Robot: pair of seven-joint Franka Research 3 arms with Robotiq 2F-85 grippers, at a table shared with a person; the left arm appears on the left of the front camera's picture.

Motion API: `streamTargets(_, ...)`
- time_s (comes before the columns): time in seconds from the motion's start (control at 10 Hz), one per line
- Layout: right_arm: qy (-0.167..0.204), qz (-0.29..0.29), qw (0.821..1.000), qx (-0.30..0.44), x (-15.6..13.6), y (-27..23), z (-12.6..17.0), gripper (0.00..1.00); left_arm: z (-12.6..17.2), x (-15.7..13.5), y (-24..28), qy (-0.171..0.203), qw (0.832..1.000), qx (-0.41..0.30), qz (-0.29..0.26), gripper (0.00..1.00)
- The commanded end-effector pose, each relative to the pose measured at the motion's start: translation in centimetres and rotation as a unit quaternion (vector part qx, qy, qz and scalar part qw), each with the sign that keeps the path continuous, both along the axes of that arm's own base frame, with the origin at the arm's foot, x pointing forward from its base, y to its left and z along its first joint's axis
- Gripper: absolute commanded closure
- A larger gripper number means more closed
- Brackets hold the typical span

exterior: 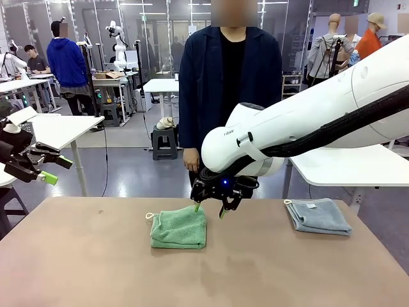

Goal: Fold the towels and place them in the basket.
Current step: Stack the folded Towel with hook on the right side of the table.

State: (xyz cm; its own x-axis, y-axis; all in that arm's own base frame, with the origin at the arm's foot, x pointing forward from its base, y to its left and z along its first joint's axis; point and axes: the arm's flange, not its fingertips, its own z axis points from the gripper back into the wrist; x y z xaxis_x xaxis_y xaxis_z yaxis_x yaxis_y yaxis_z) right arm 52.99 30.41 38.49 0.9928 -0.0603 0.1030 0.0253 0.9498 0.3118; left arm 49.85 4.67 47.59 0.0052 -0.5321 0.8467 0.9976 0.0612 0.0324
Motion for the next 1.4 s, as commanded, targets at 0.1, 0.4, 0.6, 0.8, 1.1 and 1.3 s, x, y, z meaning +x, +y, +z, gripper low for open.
streamTargets(0.1,0.008,0.003,1.000,0.001,0.6,0.4,-1.2,0.18,0.1,-0.1,0.0,-0.001,1.000,-0.001,-0.001,0.00)
streamTargets(0.4,-0.006,-0.037,0.999,-0.017,2.5,2.1,-3.7,0.18,0.1,-0.1,0.0,-0.001,1.000,-0.001,-0.001,0.00)
streamTargets(0.6,-0.008,-0.050,0.999,-0.011,3.3,2.5,-5.4,0.18,0.1,-0.1,0.0,-0.001,1.000,-0.001,-0.001,0.00)
streamTargets(0.8,-0.007,-0.066,0.998,-0.019,4.0,2.7,-6.7,0.18,0.1,-0.1,0.0,-0.001,1.000,-0.001,-0.001,0.00)
streamTargets(1.1,0.002,-0.068,0.997,-0.020,4.4,2.9,-7.7,0.18,0.1,-0.1,0.0,-0.001,1.000,-0.001,-0.001,0.00)
streamTargets(1.3,0.011,-0.061,0.998,-0.018,4.5,3.3,-8.2,0.18,0.1,-0.1,0.0,-0.001,1.000,-0.001,-0.001,0.00)
